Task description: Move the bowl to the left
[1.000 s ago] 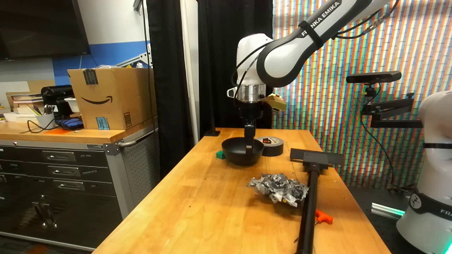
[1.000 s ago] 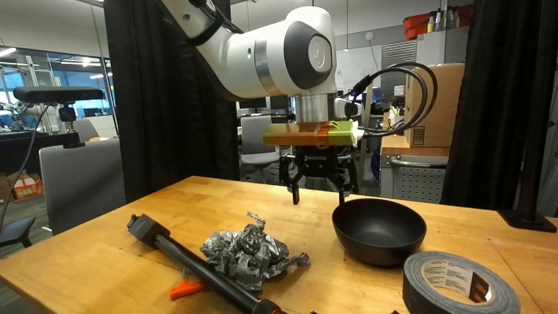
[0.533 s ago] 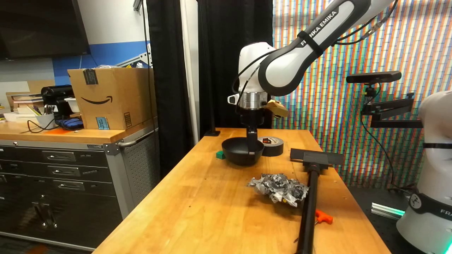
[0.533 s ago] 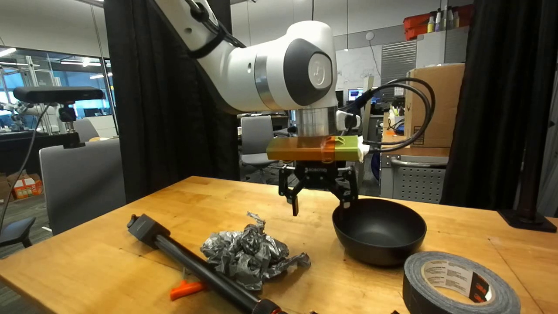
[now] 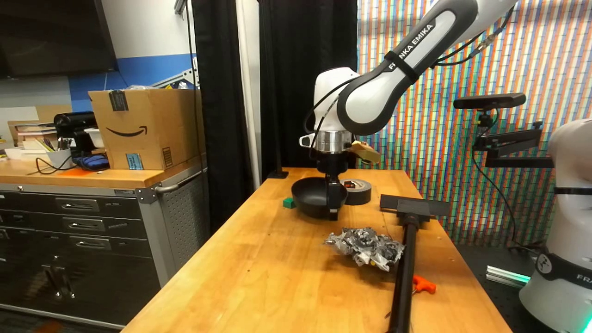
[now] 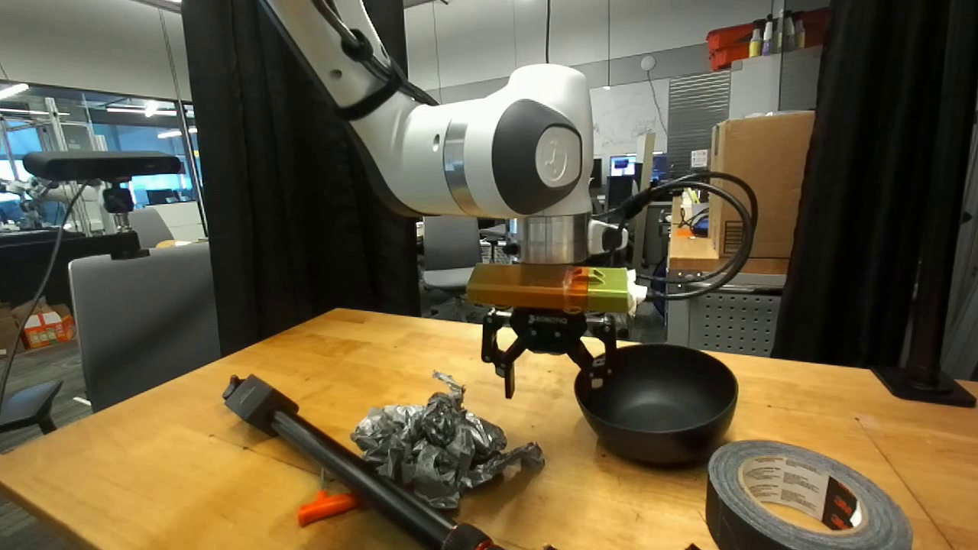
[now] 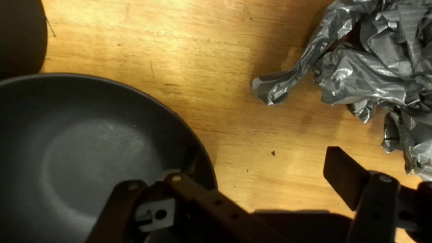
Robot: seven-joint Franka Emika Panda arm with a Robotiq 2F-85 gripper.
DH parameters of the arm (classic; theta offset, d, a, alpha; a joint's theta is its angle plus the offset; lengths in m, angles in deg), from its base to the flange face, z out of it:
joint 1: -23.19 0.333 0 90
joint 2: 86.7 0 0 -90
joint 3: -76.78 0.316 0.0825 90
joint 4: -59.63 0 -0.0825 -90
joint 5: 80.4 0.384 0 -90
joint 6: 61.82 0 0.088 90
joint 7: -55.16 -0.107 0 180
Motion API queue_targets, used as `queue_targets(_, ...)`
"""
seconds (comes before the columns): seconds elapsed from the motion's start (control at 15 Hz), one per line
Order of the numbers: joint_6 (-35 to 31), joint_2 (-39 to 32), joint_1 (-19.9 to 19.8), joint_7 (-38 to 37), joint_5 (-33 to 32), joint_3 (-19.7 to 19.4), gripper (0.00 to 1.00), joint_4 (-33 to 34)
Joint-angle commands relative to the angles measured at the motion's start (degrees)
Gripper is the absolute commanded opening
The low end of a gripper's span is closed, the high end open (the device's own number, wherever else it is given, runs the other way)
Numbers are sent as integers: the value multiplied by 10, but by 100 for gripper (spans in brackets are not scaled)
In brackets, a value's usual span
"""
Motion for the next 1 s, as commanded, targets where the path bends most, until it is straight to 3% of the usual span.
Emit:
queue_targets(0.0,-13,-1,-3,20,17,2,100,-4)
queue_targets(0.2,-9,-3,-4,20,16,2,100,-3)
queue_targets(0.27,-8,-4,-4,19,16,2,79,-2)
queue_targets(0.4,-7,-6,-3,16,16,2,75,1)
queue_targets(0.47,-6,-6,-3,15,16,3,59,2)
queue_targets(0.53,-6,-7,-3,13,15,3,48,3)
queue_targets(0.93,-2,-11,-1,11,15,5,5,7)
